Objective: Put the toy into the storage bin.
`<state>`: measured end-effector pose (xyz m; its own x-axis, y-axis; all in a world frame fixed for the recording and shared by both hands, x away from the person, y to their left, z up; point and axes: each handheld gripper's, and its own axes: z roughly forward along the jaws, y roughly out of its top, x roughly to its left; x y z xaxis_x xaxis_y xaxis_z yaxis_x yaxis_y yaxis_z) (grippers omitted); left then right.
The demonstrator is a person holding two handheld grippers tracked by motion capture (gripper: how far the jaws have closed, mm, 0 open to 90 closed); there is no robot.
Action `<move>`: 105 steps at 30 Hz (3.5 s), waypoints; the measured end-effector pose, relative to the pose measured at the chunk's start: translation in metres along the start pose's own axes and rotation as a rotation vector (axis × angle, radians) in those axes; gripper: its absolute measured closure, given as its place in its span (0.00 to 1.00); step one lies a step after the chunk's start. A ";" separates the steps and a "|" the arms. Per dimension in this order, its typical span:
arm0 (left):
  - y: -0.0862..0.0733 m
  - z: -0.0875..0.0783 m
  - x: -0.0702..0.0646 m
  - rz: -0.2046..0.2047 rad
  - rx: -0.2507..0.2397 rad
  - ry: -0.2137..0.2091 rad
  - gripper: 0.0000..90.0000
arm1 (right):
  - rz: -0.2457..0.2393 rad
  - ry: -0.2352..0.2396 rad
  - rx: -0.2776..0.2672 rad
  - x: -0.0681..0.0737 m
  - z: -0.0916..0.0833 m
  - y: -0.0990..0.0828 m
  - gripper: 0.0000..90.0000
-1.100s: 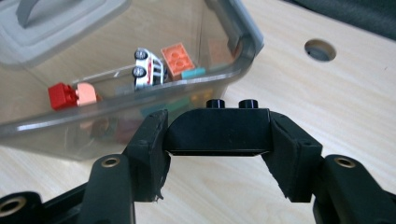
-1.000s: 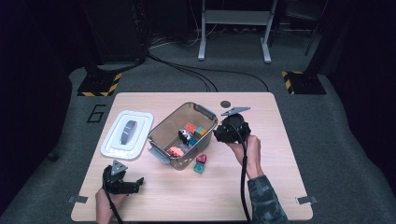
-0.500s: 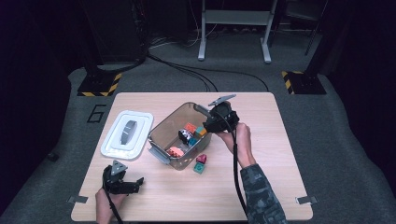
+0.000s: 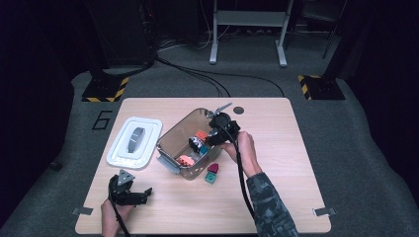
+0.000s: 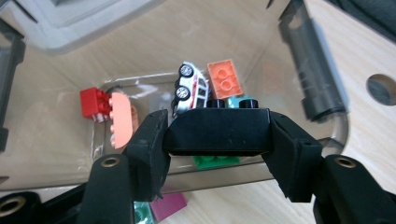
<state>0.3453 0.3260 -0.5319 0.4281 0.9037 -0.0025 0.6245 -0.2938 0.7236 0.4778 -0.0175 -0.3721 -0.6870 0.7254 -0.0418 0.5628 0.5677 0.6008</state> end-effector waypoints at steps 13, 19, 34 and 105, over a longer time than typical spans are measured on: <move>0.000 0.000 0.000 0.000 0.000 0.000 0.02 | -0.026 -0.001 0.020 0.003 -0.001 -0.003 0.41; 0.000 0.000 0.000 0.000 0.005 -0.001 0.02 | -0.032 -0.010 -0.014 0.004 -0.013 -0.008 0.24; 0.000 0.000 0.000 0.001 0.004 0.001 0.02 | 0.035 0.020 -0.098 0.013 -0.023 -0.060 0.09; 0.000 0.000 0.000 -0.003 0.005 -0.003 0.02 | 0.223 0.007 -0.108 0.003 0.051 -0.136 0.58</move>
<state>0.3452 0.3258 -0.5317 0.4282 0.9037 -0.0064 0.6292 -0.2931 0.7199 0.4228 -0.0730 -0.4951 -0.5542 0.8255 0.1068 0.6489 0.3481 0.6766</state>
